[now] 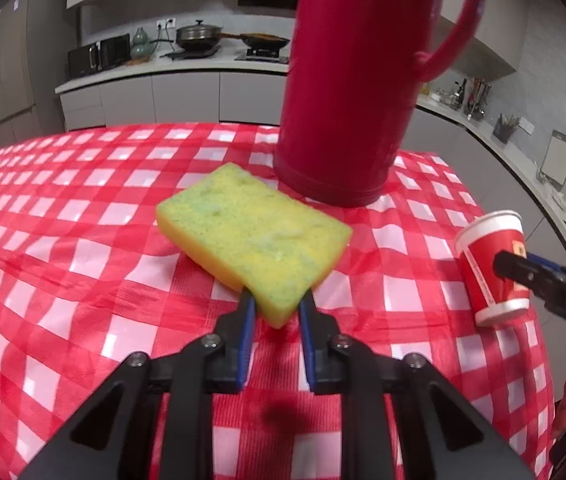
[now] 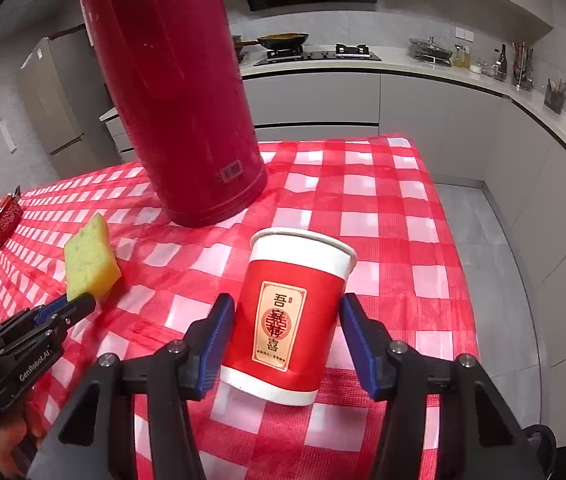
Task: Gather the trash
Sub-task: 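Grasp the yellow-green sponge with the left gripper while the right gripper grasps the red paper cup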
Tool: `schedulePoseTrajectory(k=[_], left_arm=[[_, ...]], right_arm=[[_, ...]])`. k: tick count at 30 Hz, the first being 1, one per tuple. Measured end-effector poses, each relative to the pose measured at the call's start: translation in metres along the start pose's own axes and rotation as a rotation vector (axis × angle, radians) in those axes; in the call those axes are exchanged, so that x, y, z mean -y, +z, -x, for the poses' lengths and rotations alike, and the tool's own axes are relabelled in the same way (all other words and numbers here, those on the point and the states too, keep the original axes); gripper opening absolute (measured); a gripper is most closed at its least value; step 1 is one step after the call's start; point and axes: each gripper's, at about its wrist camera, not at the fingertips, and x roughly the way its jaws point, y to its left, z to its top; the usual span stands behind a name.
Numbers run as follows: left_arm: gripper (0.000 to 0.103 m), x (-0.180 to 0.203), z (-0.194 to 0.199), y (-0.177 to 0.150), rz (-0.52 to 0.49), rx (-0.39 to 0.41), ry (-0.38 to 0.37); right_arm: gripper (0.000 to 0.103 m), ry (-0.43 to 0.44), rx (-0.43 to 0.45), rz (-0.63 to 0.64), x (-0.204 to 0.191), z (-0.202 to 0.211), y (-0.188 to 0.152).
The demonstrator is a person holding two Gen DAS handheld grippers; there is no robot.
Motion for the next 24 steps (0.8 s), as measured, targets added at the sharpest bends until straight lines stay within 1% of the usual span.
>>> schedulePoseTrajectory(k=[7, 11, 12, 13, 16, 17, 18, 19, 20, 21, 22, 23, 24], left_arm=[[0.022, 0.005, 0.011, -0.005, -0.016, 0.007, 0.009], [0.022, 0.009, 0.009, -0.012, -0.023, -0.01, 0.007], [0.022, 0.009, 0.01, -0.013, -0.023, -0.012, 0.007], [0.022, 0.008, 0.009, -0.014, -0.022, -0.017, 0.007], [0.022, 0.005, 0.007, -0.016, -0.011, -0.028, 0.005], [0.022, 0.004, 0.005, -0.015, -0.011, -0.033, 0.003], [0.022, 0.004, 0.005, -0.015, -0.014, -0.037, 0.002], [0.022, 0.004, 0.003, -0.015, -0.018, -0.04, 0.002], [0.022, 0.004, 0.003, -0.015, -0.022, -0.042, 0.002], [0.022, 0.004, 0.003, -0.016, -0.024, -0.042, 0.002], [0.022, 0.004, 0.003, -0.016, -0.027, -0.043, 0.003], [0.022, 0.003, 0.003, -0.016, -0.028, -0.045, 0.002], [0.022, 0.003, 0.003, -0.016, -0.029, -0.044, 0.003]], right_arm=[[0.055, -0.015, 0.017, 0.058, -0.009, 0.016, -0.004], [0.055, 0.002, -0.033, 0.084, -0.015, 0.009, -0.011], [0.057, 0.01, -0.069, 0.095, -0.018, 0.002, -0.011], [0.06, -0.005, -0.067, 0.114, -0.021, 0.0, -0.01], [0.061, -0.007, -0.086, 0.125, -0.027, -0.009, -0.003], [0.067, -0.019, -0.118, 0.132, -0.029, -0.016, -0.001], [0.071, -0.033, -0.144, 0.136, -0.03, -0.022, -0.001], [0.075, -0.043, -0.148, 0.138, -0.031, -0.025, -0.002], [0.075, -0.053, -0.16, 0.14, -0.031, -0.03, -0.004], [0.074, -0.033, -0.168, 0.13, -0.03, -0.033, -0.006], [0.059, -0.021, -0.169, 0.121, -0.029, -0.033, -0.007], [0.058, -0.017, -0.157, 0.119, -0.029, -0.032, -0.008], [0.055, -0.025, -0.15, 0.121, -0.029, -0.031, -0.009]])
